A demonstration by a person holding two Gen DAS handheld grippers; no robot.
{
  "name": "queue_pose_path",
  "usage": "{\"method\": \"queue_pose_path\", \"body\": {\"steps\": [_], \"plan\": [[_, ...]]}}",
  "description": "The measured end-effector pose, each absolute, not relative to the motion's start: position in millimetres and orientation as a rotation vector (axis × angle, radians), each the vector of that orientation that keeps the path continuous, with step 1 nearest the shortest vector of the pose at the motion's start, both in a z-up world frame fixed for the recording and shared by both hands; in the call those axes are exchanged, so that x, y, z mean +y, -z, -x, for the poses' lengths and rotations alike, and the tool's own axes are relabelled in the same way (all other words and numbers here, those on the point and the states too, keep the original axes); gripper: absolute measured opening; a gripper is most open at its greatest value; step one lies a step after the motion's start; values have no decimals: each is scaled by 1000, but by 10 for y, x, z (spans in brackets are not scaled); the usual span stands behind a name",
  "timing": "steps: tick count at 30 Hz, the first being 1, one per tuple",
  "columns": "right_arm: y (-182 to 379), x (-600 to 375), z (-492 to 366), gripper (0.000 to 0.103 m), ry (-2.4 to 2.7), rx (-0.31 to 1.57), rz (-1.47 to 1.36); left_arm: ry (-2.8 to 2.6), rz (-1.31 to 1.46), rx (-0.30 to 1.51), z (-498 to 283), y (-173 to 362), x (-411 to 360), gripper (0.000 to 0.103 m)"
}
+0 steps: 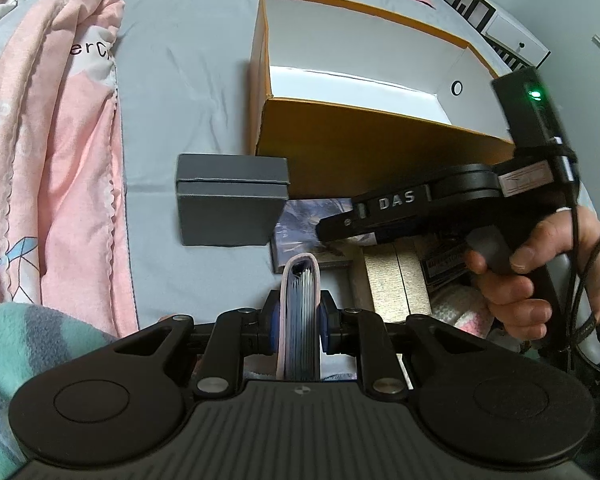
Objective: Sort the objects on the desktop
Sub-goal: 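Grasp the small red box from the pile with the right tool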
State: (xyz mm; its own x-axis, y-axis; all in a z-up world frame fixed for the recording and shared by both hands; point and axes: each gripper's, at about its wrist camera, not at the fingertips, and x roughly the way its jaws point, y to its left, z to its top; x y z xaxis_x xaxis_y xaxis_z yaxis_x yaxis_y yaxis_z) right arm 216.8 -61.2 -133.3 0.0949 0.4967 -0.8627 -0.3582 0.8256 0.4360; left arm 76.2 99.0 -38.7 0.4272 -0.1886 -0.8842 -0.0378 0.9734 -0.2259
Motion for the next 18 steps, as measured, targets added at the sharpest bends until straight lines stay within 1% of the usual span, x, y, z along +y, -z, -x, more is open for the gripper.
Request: {"method": "queue_pose_path", "body": {"steps": [1,4,7,12,18], "plan": [[1316,-649,-2163,44,-637,1327,-152,95,225,1126,-752,384,991,21],[1238,-755,-2148,33,-648,1319,-237,92,224,1123,-732,380,989,21],[1031,-795,-2057,27,-675,1283,-256,87,221,1123,-732,375,982,21],[789,-724,-1904,24,-755,1226,-249,84,219,1124,-744,377,975,21],[731,-365,-1816,24,-794,1157,-167,81,229,1123,-729,384,998,21]]}}
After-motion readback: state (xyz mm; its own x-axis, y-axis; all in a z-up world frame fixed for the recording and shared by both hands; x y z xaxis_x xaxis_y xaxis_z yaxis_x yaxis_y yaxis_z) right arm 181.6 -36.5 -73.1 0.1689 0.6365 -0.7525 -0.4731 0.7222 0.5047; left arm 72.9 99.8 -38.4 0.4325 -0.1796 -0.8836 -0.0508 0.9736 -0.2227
